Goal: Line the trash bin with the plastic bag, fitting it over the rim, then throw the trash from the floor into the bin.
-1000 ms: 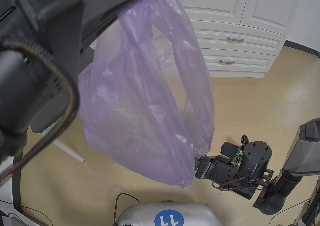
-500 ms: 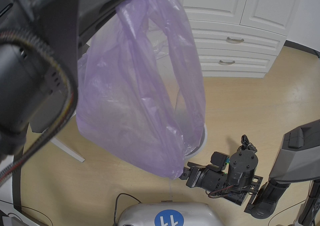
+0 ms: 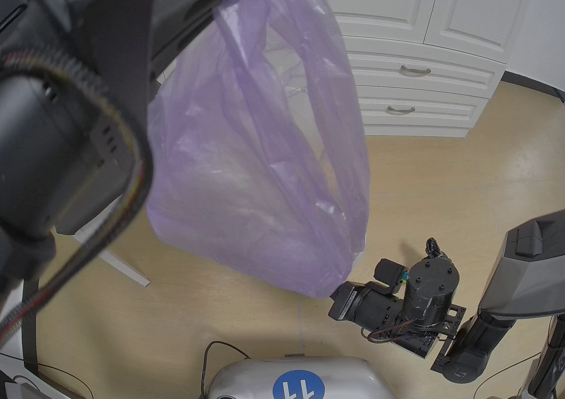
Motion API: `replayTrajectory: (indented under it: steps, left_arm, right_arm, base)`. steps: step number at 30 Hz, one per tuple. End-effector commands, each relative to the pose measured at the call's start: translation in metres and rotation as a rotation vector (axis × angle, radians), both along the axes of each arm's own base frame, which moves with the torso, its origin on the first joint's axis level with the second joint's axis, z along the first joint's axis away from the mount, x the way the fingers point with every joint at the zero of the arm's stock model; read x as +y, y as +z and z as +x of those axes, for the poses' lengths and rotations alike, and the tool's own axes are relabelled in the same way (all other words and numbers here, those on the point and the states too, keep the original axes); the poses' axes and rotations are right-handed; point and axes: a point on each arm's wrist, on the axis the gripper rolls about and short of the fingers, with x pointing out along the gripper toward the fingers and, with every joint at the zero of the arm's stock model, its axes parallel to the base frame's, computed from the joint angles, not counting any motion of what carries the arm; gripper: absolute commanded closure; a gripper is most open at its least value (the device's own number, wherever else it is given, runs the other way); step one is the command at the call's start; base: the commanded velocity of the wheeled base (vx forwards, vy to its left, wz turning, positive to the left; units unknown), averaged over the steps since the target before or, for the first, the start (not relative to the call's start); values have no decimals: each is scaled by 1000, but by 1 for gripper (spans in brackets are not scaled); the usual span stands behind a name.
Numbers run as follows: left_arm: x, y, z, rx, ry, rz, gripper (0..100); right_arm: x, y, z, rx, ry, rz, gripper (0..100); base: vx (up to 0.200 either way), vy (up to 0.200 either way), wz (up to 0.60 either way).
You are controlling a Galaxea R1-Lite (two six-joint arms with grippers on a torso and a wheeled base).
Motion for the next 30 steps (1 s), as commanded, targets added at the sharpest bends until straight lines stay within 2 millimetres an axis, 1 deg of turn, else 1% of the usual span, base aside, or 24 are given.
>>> replayTrajectory:
  steps: [1, 15, 16, 21, 30]
  left_arm:
    - [-5, -5, 2, 7, -1, 16, 100]
    - [-4, -5, 1, 6, -1, 15, 100]
    - [-4, -5, 1, 6, -1, 15, 100]
    - [-4, -4, 1, 5, -2, 14, 100]
    - [-6, -5, -1, 6, -11, 15, 100]
  right_arm:
    - [-3, 11, 0, -33, -8, 33, 100]
    - [-4, 14, 0, -46, -7, 33, 100]
    - [-4, 14, 0, -46, -11, 37, 0]
    - [-2, 14, 5, -48, -23, 44, 0]
    - [-1, 10, 5, -43, -24, 32, 0]
  base:
    - [0, 0, 0]
    - [0, 0, 0]
    - [0, 0, 0]
    - [0, 0, 0]
    - [0, 0, 0]
